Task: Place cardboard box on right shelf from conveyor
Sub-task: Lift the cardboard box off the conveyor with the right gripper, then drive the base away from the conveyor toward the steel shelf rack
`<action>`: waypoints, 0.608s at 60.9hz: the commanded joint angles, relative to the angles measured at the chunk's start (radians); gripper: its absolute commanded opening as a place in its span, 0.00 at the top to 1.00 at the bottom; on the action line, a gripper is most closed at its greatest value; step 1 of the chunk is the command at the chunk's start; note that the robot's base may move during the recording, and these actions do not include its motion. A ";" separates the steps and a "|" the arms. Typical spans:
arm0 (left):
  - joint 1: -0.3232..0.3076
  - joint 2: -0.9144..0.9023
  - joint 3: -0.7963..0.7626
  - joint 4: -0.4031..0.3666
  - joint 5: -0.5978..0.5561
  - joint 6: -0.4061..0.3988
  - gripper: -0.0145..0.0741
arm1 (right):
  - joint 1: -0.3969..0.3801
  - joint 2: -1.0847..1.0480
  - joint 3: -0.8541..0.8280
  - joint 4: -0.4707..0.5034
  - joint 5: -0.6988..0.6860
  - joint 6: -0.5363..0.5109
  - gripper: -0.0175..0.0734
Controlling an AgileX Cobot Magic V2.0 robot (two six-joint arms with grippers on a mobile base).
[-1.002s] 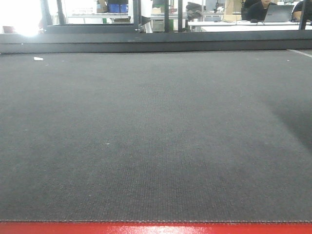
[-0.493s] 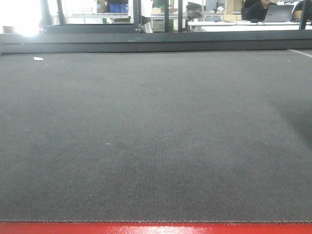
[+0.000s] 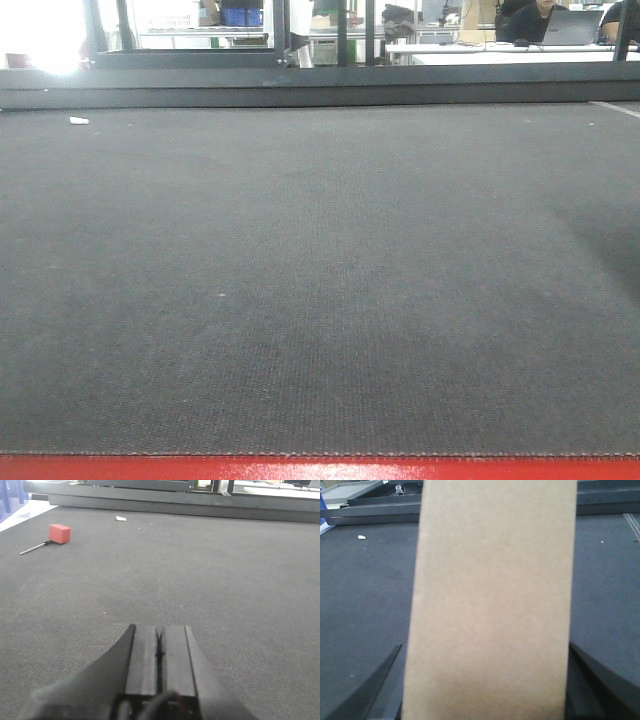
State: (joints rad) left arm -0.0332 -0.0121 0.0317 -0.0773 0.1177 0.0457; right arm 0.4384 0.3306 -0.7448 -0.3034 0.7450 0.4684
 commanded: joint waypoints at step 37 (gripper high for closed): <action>0.014 -0.015 0.008 -0.006 -0.085 0.000 0.97 | -0.004 0.009 -0.026 -0.032 -0.092 -0.011 0.63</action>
State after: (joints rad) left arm -0.0232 -0.0121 0.0317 -0.0773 0.1177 0.0457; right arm 0.4384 0.3306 -0.7442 -0.3034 0.7450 0.4684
